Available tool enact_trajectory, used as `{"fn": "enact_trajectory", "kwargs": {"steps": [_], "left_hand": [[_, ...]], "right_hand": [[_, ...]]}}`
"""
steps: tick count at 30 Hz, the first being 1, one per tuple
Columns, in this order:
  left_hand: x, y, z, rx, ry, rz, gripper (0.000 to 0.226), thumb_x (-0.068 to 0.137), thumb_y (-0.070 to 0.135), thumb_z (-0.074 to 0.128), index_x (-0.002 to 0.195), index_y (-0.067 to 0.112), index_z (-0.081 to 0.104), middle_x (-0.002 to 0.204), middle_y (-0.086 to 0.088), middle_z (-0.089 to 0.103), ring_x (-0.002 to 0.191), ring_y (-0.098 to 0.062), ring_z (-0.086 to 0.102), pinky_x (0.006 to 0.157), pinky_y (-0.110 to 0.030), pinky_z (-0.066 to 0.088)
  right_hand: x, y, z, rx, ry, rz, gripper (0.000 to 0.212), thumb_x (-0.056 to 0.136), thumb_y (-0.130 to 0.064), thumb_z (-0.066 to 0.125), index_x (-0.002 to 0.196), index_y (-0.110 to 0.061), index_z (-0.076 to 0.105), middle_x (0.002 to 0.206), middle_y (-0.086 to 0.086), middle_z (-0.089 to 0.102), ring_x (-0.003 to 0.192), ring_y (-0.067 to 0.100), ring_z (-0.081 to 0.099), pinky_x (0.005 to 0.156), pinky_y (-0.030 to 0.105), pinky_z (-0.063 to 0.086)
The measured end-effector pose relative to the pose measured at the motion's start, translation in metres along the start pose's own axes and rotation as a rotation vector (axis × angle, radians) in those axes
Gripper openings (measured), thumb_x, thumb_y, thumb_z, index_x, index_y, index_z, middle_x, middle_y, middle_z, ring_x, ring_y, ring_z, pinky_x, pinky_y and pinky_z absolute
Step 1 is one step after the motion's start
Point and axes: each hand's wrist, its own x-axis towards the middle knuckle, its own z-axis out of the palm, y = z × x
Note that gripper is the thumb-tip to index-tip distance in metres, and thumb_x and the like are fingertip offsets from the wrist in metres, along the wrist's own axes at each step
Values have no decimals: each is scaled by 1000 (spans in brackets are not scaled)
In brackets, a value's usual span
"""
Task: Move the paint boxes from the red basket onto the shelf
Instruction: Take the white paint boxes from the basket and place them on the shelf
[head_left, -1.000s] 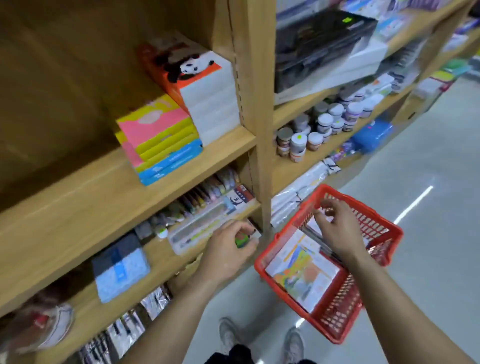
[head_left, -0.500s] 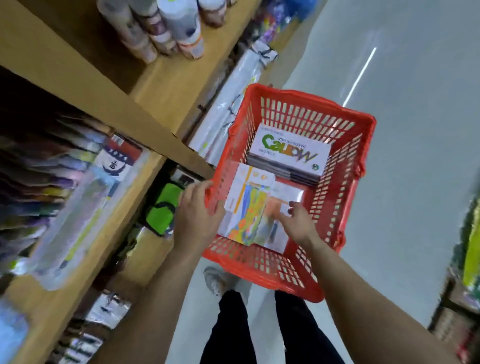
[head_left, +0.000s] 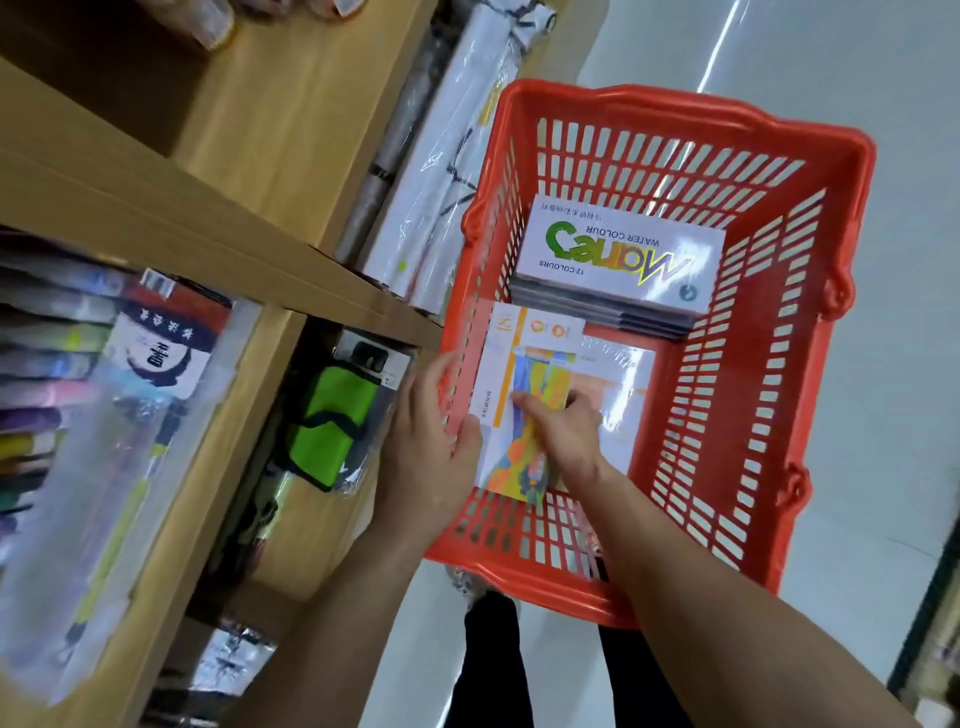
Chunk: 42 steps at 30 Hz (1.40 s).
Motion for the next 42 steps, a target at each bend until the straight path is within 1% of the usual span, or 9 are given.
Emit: {"fn": "enact_trajectory", "kwargs": {"steps": [6, 9, 13, 19, 24, 31, 35, 38, 42], "left_hand": [[-1, 2, -1, -23, -24, -9, 63, 88, 28, 59, 141, 47, 30, 140, 15, 42, 127, -12, 51, 99, -36, 51], [1, 4, -1, -25, -8, -16, 61, 87, 34, 58, 139, 51, 31, 137, 22, 41, 127, -12, 52, 100, -38, 51], [0, 2, -3, -35, -7, -47, 59, 89, 34, 59, 140, 52, 35, 132, 25, 40, 124, -13, 54, 99, -41, 52], [-5, 11, -8, 12, 16, -35, 58, 91, 16, 68, 142, 32, 47, 133, 16, 38, 127, -14, 47, 106, -44, 45], [-10, 30, -15, 157, 40, -2, 56, 87, 29, 63, 141, 17, 50, 145, -6, 44, 133, -28, 43, 107, -49, 41], [-24, 64, -15, 202, 70, 11, 58, 85, 44, 55, 138, 20, 53, 143, -2, 45, 130, -24, 40, 105, -46, 39], [-37, 96, -21, -52, -53, -26, 56, 90, 48, 53, 138, 19, 58, 138, 0, 56, 127, -16, 51, 108, -45, 43], [-63, 131, -39, -260, -144, -53, 51, 88, 62, 54, 135, 42, 52, 135, 15, 58, 124, -3, 56, 106, -38, 48], [-106, 169, -83, -565, -135, -32, 52, 88, 61, 65, 137, 50, 51, 132, 9, 67, 118, -12, 66, 94, -44, 57]], "right_hand": [[5, 7, 0, 152, -86, -32, 48, 74, -37, 90, 111, -18, 65, 110, 9, 80, 89, 22, 81, 84, 43, 66], [0, 1, -10, 149, -61, -53, 58, 79, -34, 90, 117, -16, 50, 109, 4, 78, 84, 13, 81, 77, 34, 66], [-26, -15, -44, 147, -6, -111, 71, 78, -34, 90, 129, -21, 43, 105, -3, 79, 89, 18, 81, 88, 46, 64], [-97, -42, -126, 251, 73, -250, 67, 73, -34, 88, 130, -20, 57, 109, -4, 81, 93, 16, 81, 80, 39, 65], [-137, -52, -180, 304, 148, -278, 64, 71, -34, 84, 127, -14, 60, 113, 5, 80, 95, 24, 80, 81, 44, 63], [-154, -47, -204, 306, 109, -222, 50, 85, -20, 84, 127, -10, 59, 115, 10, 78, 91, 28, 81, 86, 52, 64], [-178, -58, -202, 259, 24, -234, 53, 81, -21, 88, 124, -13, 60, 111, 8, 80, 86, 24, 81, 77, 42, 65], [-214, -81, -192, 238, -125, -295, 57, 73, -27, 87, 124, -16, 64, 109, 4, 82, 90, 24, 81, 69, 32, 64], [-275, -125, -163, 167, -327, -415, 62, 71, -29, 86, 128, -18, 65, 113, 5, 81, 98, 29, 80, 84, 43, 63]]}}
